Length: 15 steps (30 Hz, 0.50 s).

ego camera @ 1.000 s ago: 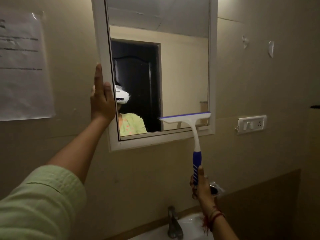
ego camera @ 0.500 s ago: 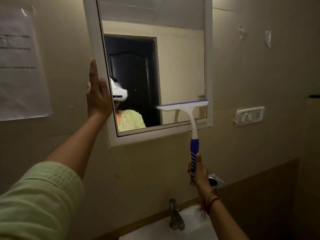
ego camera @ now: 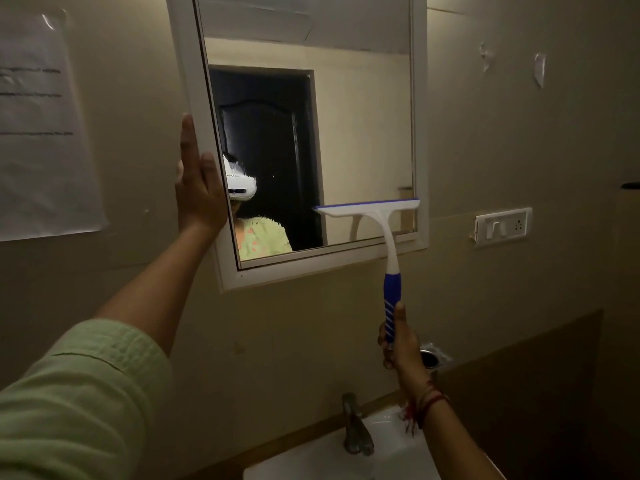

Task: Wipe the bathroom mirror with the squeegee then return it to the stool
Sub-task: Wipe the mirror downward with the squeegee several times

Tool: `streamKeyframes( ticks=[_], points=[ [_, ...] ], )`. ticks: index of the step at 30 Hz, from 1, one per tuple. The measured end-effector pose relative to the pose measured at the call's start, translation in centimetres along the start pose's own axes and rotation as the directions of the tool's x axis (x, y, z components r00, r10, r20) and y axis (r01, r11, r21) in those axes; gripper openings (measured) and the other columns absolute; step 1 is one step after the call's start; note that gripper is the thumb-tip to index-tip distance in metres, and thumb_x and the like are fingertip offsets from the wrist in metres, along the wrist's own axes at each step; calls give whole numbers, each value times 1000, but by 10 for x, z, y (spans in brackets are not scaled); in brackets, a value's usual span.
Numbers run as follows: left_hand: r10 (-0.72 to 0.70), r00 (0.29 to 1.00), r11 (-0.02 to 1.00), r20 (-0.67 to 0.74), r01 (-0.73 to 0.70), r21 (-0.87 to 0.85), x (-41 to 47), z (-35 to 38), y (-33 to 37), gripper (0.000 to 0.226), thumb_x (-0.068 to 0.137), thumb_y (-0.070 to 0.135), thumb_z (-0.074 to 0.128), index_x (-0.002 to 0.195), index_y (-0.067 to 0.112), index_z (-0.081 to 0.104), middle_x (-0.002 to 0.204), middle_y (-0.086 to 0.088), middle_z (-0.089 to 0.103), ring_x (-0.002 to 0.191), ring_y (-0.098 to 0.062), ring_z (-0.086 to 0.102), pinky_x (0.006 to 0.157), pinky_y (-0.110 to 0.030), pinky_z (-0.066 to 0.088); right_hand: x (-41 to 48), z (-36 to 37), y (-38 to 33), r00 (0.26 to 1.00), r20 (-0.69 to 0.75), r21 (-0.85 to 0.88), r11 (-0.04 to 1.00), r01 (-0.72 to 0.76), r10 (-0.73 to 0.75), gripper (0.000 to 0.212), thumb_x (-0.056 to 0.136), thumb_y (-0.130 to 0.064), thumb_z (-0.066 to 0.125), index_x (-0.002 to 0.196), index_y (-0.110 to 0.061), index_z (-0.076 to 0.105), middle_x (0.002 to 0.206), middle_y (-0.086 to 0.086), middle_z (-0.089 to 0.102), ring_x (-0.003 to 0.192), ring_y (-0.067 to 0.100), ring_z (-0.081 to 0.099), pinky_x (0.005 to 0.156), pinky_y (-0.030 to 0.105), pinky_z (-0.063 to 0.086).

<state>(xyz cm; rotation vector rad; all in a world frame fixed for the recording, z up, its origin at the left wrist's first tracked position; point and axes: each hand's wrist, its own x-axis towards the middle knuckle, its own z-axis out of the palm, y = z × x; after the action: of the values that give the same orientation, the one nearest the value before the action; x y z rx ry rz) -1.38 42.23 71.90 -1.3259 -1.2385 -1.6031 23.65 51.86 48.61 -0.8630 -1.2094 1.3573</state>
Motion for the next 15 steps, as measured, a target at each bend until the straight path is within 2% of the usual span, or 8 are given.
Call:
streamKeyframes(
  ticks=[2,3,5,6,8,10,12,15],
  points=[
    [12,1000,1000,-5,-12,5,0,0,0,48,99,22,24,146,18,15,153,-1,21,120,2,32,95,-21,31,-1,-1,8,1000,-10,-9,1000,-6,6,59,75,-71,30,62,-16,48,43,-7,43,30,5,35,35,14,29],
    [11,1000,1000,1,-11,4,0,0,0,48,99,23,24,146,18,15,153,-1,22,118,-2,38,93,-24,34,-2,-2,13,1000,-17,-17,1000,-10,9,60,72,-72,30,62,-16,48,43,-6,43,30,5,35,35,14,29],
    [3,1000,1000,15,-3,4,0,0,0,48,99,23,23,146,19,14,153,0,21,113,-20,51,90,-34,40,-6,-7,25,999,-31,-10,1000,-27,26,61,68,-73,30,65,-15,48,45,-5,45,31,5,37,35,15,29],
    [3,1000,1000,15,-3,6,0,0,-1,48,99,23,23,146,19,13,154,0,20,114,-22,51,91,-35,40,-8,-9,31,999,-33,1,999,-35,35,61,68,-73,31,67,-15,49,47,-4,45,32,5,38,35,15,29],
    [7,1000,1000,12,-7,2,0,0,-1,48,99,23,23,146,19,13,154,-1,19,125,-17,41,97,-33,37,-12,-11,35,999,-31,15,999,-43,43,59,68,-71,32,69,-14,49,49,-3,46,32,4,39,34,16,31],
    [6,1000,1000,13,-6,-4,0,0,0,48,99,24,22,146,18,13,154,-1,18,131,-21,37,102,-36,36,-13,-10,31,999,-25,16,999,-40,40,58,70,-70,32,68,-14,49,49,-3,46,32,4,39,34,16,31],
    [-1,1000,1000,13,1,-1,1,0,0,48,99,23,23,146,18,13,154,-2,19,128,-28,41,101,-39,37,-12,-7,19,1000,-10,8,1000,-26,26,57,75,-68,30,65,-15,48,48,-3,44,32,5,38,34,16,30],
    [-8,1000,1000,4,8,-1,1,0,-1,48,99,23,23,146,18,13,154,-2,20,127,-26,42,99,-39,38,-5,-2,1,1000,14,3,1000,-5,5,56,86,-62,29,63,-15,47,44,-5,43,31,5,35,34,14,29]
  ],
)
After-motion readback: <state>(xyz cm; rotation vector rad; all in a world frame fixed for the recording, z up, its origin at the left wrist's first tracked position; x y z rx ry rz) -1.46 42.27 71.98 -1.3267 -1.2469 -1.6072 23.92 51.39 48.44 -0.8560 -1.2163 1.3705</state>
